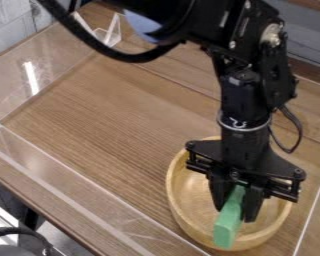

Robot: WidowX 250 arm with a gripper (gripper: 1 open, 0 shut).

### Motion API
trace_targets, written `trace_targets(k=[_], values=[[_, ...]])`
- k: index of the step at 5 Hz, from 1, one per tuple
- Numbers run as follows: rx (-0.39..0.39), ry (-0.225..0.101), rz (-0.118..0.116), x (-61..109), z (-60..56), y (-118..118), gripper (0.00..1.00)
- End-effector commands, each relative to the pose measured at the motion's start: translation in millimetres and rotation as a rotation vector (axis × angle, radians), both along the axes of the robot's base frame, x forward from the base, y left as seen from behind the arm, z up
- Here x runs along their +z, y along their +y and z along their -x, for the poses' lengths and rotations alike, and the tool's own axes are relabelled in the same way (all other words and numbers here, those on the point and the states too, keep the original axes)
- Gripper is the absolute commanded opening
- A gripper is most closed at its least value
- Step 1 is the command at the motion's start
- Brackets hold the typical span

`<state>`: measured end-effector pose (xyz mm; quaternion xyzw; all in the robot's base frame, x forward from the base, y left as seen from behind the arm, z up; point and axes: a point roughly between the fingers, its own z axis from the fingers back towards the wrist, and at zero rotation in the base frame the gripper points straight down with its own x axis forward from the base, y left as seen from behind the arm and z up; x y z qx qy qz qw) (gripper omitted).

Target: Put the green block in the brown bowl

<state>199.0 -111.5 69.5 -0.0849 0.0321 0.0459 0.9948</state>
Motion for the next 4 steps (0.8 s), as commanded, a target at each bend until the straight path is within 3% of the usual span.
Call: trace_targets(k=[1,4], values=[[0.007,-0.03,0.016,7.1,-7.8,-2.8,0.0],[0.014,-0.018,0.017,7.8,-7.8,-4.4,0.0]])
